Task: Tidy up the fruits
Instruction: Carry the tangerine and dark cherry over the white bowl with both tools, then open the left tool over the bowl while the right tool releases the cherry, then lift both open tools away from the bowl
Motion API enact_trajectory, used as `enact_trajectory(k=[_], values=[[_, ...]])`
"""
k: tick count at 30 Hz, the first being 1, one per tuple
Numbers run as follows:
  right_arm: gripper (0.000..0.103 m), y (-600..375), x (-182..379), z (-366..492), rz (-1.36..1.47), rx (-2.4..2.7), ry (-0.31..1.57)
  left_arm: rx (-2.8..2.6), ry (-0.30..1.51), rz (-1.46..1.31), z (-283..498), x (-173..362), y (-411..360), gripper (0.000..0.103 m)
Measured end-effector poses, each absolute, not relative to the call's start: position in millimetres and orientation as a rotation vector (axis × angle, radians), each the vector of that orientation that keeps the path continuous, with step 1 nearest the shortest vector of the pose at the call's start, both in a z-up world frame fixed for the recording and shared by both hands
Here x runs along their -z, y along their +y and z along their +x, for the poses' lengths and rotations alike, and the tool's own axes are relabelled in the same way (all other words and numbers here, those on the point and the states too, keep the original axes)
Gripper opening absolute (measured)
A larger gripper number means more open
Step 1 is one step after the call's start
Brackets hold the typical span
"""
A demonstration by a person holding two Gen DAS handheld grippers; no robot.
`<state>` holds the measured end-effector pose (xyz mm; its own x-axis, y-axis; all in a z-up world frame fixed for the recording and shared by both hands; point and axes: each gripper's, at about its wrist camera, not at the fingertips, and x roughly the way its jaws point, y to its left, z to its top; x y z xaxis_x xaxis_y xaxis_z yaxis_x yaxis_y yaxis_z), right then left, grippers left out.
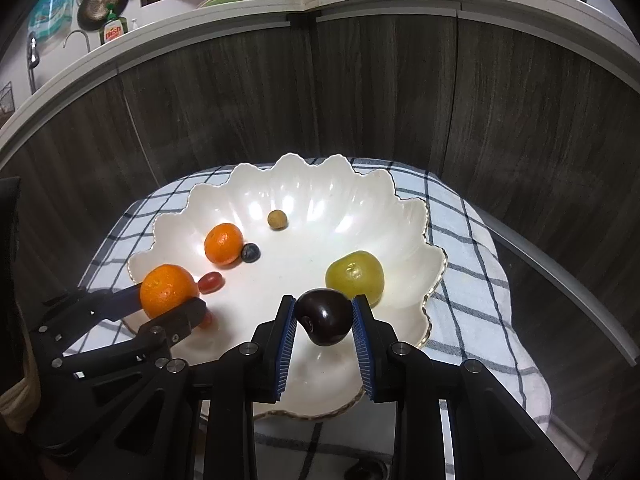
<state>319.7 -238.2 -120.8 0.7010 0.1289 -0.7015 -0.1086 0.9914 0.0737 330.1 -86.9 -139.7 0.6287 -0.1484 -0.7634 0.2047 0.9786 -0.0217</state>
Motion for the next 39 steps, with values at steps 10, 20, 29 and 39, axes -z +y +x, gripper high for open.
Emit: enact_trajectory(k=[10,20,29,39], values=[[0.066,-246.2,113.1,316.1,0.062,-0.081,0.751,0.170,0.829,0.060,325.5,129.4,-78.3,0.073],[0.077,-250.7,105.7,307.7,0.071,-0.055,0.724,0.136,0.803,0.059,317.7,119.2,-73.4,0.086],[0.081,-254.1,96.0,296.3,0.064,-0.036,0.704,0.121,0.776,0.059,304.7,107.4,-72.3,0.090],[0.083,-260.2,85.9,276.5,0.064,-0.013,0.679,0.111,0.745,0.076,286.0,96.1,-73.7,0.097]])
